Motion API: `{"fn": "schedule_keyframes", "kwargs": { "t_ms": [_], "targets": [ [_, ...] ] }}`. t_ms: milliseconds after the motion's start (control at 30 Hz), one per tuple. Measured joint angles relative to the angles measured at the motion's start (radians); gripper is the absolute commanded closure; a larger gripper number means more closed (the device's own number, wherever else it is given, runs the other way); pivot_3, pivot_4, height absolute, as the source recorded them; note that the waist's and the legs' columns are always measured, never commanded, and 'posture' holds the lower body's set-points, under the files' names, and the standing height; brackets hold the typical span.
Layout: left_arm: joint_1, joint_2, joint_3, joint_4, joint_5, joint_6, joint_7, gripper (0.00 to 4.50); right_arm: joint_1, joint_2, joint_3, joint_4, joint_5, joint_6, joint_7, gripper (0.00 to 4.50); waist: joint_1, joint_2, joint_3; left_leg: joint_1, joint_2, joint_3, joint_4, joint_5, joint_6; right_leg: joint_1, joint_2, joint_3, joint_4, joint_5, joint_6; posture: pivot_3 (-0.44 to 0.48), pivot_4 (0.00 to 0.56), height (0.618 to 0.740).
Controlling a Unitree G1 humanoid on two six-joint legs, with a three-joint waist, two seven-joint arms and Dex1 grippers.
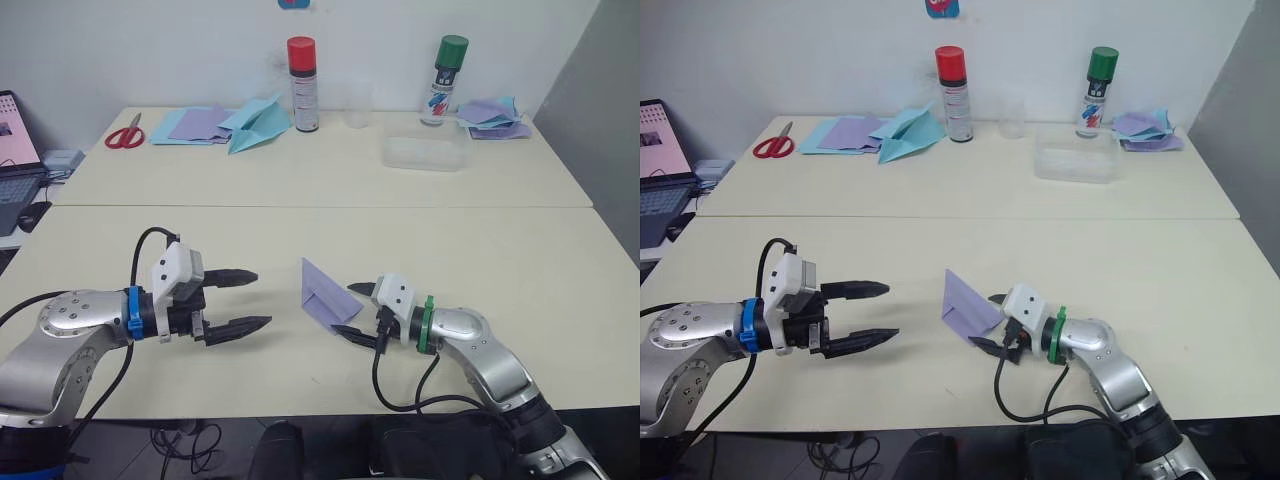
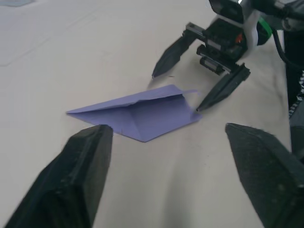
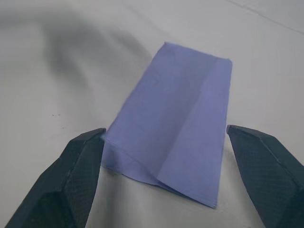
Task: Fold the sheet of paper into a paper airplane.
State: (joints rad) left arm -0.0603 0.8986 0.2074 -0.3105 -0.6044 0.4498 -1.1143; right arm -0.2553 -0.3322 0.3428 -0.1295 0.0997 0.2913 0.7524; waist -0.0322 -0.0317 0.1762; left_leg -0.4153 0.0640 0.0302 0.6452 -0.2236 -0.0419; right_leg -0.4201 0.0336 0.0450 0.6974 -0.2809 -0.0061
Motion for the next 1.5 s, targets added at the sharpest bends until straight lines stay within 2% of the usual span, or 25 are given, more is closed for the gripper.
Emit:
{"fn": "schedule_keyframes", "kwargs": {
  "t_ms": [133,233,400,567,833,967,1100,1333,1400,1433,1500],
  "targets": [
    [0.03,-0.004,0.003,-0.044,-0.01,0.008,0.014,0.02,-0.021,0.031,0.004,0.057,-0.021,-0.038,-0.027,0.23,-0.001,0.0,0.0,0.0,0.0,0.0,0.0,0.0,0.0,0.0,0.0,0.001,0.0,0.0,0.0,0.0,0.15,0.74],
    [0.05,-0.006,0.004,-0.071,-0.014,0.01,0.02,0.0,-0.039,0.043,0.0,0.071,-0.019,-0.065,-0.031,0.77,0.0,0.0,0.0,0.0,0.0,0.0,0.0,0.0,0.0,0.0,0.0,0.0,0.0,0.0,0.0,0.0,0.15,0.74],
    [0.071,-0.009,0.023,-0.075,-0.014,0.008,0.034,0.0,-0.038,0.036,0.0,0.071,-0.019,-0.07,-0.012,2.52,0.0,0.0,0.0,0.0,0.0,0.0,0.0,0.0,0.0,0.0,0.0,0.0,0.0,0.0,0.0,0.0,0.15,0.74],
    [0.091,-0.012,0.027,-0.077,-0.014,0.007,0.042,0.0,-0.046,0.013,-0.008,0.082,0.002,-0.082,0.037,4.48,0.0,0.0,0.0,0.0,0.0,0.0,0.0,0.0,0.0,0.0,0.0,0.0,0.0,0.0,0.0,0.0,0.15,0.74],
    [0.096,-0.012,0.036,-0.078,-0.014,0.007,0.043,0.0,-0.143,-0.081,-0.016,0.186,0.049,-0.244,0.263,4.48,0.0,0.0,0.0,0.001,0.0,0.0,0.0,0.0,0.0,0.0,0.0,-0.001,0.0,0.0,0.0,0.0,0.15,0.74],
    [0.07,-0.015,0.028,-0.069,0.001,0.005,0.057,0.0,-0.199,-0.092,-0.006,0.307,0.033,-0.391,0.338,4.48,0.0,0.0,0.0,0.001,0.0,0.0,0.0,0.0,0.0,0.0,0.0,0.0,0.0,0.0,0.0,0.0,0.15,0.74],
    [0.043,-0.024,0.011,-0.063,0.014,0.005,0.073,0.0,-0.212,-0.093,-0.006,0.348,0.032,-0.448,0.374,3.62,0.0,0.0,0.0,0.0,0.0,0.0,0.0,0.0,0.0,0.0,0.0,0.0,0.0,0.0,0.0,0.0,0.15,0.74],
    [-0.034,-0.026,-0.03,0.0,0.033,0.02,0.079,0.0,-0.174,-0.2,-0.031,0.221,0.092,-0.356,0.457,1.03,0.004,0.0,0.0,0.001,0.0,0.0,0.001,0.0,0.0,0.001,0.0,-0.001,0.001,0.0,0.0,0.0,0.15,0.74],
    [-0.084,-0.048,-0.062,0.032,0.059,0.013,0.084,0.0,-0.161,-0.233,-0.048,0.154,0.129,-0.303,0.478,1.03,0.006,0.0,0.0,0.001,0.0,-0.001,0.001,0.0,0.0,0.001,0.0,-0.001,0.001,0.0,0.0,0.0,0.15,0.74],
    [-0.109,-0.065,-0.082,0.051,0.076,0.004,0.091,0.3,-0.16,-0.247,-0.055,0.122,0.148,-0.277,0.486,1.0,0.006,0.0,0.0,0.001,0.0,-0.001,0.001,0.0,0.0,0.001,0.0,-0.001,0.001,0.0,0.0,0.0,0.15,0.74],
    [-0.155,-0.1,-0.12,0.093,0.114,-0.01,0.111,0.61,-0.159,-0.261,-0.078,0.073,0.174,-0.221,0.482,1.0,0.005,0.0,0.0,0.001,-0.001,-0.001,0.001,0.0,0.0,0.002,0.0,-0.001,0.001,0.0,0.0,0.0,0.15,0.74]
  ]
}}
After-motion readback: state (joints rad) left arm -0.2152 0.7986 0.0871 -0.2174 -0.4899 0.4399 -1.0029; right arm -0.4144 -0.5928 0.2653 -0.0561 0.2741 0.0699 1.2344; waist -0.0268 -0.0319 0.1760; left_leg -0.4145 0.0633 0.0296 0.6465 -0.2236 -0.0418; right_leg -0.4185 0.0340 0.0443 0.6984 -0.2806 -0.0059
